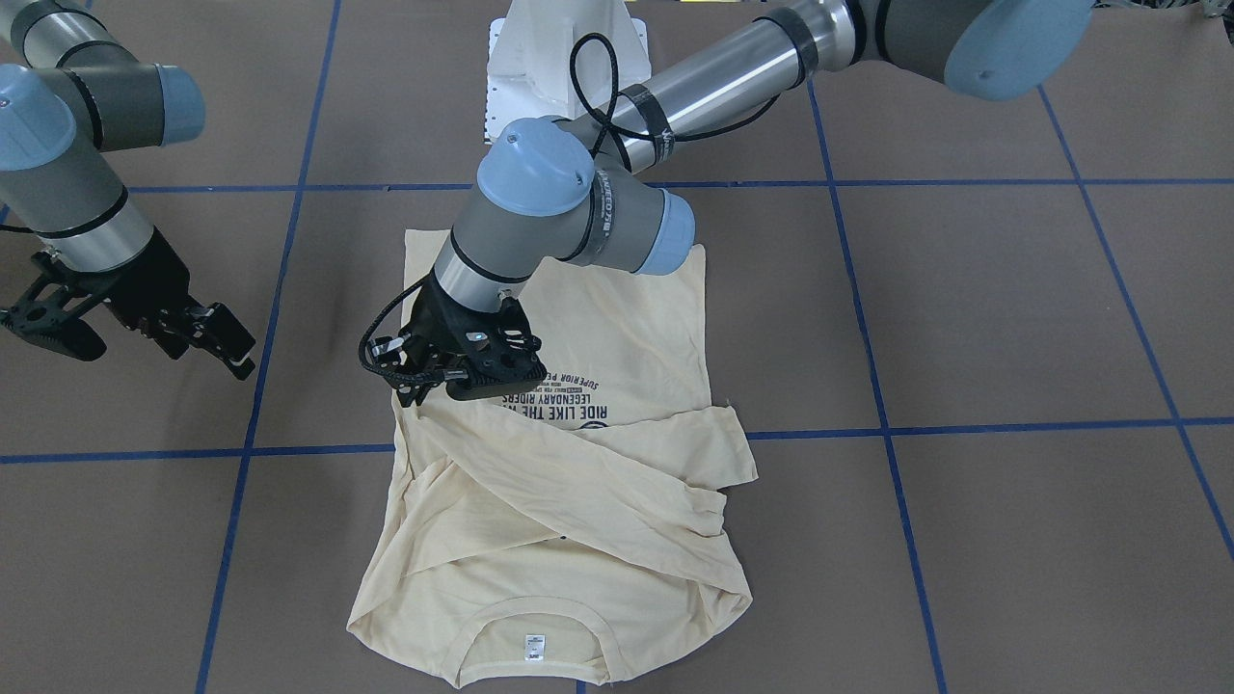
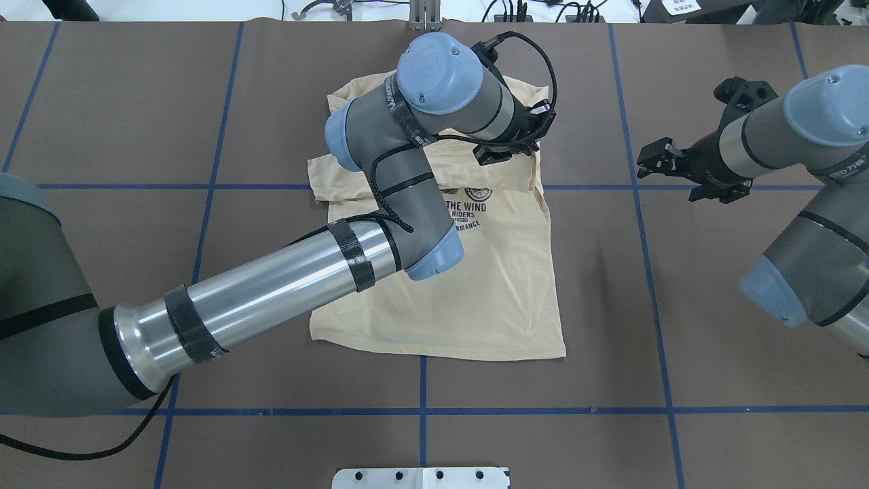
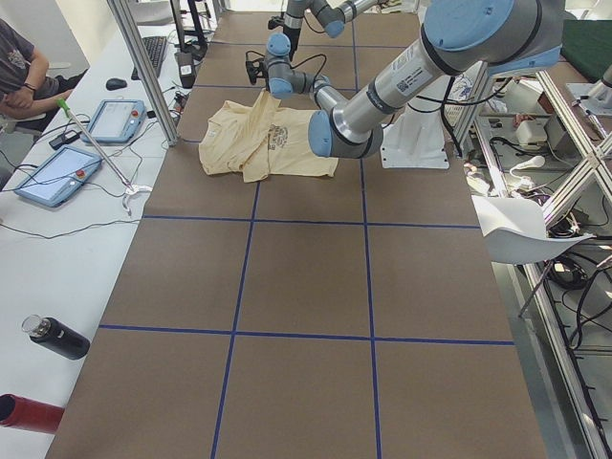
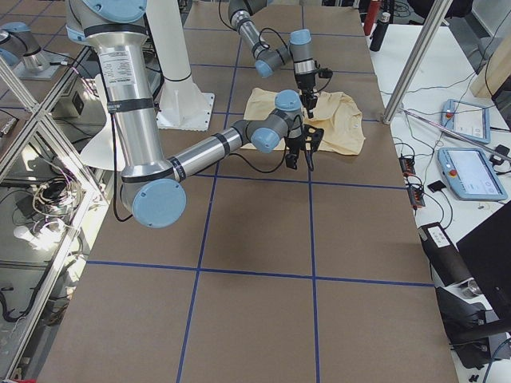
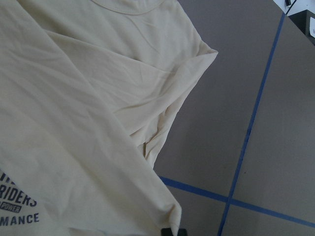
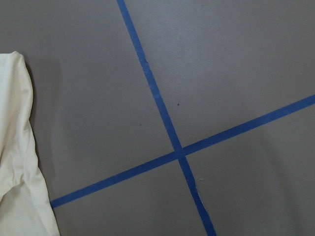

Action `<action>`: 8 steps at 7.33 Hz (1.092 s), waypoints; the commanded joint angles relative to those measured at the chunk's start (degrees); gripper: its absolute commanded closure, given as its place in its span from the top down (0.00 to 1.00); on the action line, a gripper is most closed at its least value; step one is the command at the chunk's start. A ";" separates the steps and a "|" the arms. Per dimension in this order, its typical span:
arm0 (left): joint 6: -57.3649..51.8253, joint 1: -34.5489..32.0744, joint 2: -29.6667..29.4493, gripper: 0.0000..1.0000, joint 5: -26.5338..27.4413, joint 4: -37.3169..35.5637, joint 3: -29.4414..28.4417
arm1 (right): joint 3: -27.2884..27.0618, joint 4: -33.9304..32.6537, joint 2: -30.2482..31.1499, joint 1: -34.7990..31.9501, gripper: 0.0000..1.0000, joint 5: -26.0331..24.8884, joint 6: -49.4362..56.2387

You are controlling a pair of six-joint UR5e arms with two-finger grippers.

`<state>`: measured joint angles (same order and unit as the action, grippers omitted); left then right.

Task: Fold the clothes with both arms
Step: 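Fold the sleeve across with the left gripper while the right moves to the hem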

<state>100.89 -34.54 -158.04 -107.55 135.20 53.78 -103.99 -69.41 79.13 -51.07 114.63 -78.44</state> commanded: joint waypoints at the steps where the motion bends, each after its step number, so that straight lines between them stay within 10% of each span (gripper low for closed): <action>1: 4.30 0.08 -0.25 0.86 0.50 2.70 0.00 | -2.69 0.07 1.72 0.35 1.00 0.24 -1.44; 4: 3.44 -0.44 4.98 0.84 -0.03 2.27 8.83 | -9.37 -0.02 2.26 11.38 1.00 -2.72 -15.11; 8: -10.03 -4.47 33.51 0.79 -5.03 -1.05 39.74 | -11.41 -0.20 2.69 28.45 1.00 -20.99 -28.32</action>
<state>97.62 -37.47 -134.09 -112.00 136.01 83.11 -115.26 -69.57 81.63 -26.91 98.21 -103.40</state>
